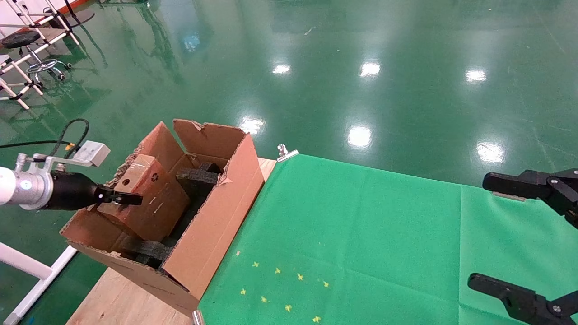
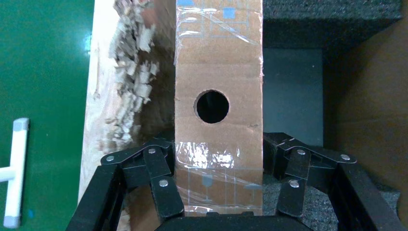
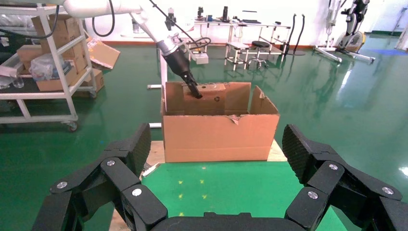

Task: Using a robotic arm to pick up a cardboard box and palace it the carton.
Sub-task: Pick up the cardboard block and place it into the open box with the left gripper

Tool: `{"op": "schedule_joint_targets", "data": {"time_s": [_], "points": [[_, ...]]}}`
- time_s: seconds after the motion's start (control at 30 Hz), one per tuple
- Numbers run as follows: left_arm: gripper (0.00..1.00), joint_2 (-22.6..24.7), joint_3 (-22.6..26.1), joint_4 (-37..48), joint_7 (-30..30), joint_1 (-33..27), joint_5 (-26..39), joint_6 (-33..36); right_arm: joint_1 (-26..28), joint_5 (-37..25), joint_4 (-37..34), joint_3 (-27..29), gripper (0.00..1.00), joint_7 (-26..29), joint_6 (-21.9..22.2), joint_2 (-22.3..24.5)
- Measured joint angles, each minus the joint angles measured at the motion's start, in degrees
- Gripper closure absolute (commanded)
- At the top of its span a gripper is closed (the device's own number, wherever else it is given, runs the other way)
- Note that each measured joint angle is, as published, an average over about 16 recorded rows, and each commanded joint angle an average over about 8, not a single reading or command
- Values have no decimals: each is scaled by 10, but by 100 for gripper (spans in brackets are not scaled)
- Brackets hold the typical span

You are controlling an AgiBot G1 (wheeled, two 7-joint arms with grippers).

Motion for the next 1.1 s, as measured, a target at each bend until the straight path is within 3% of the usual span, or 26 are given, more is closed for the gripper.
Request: {"op": "schedule_joint_targets", "data": {"time_s": [1.1], "points": [[100, 82, -2, 145, 67, 7, -4, -63, 0, 0, 0, 0, 0, 0, 0, 0]]}}
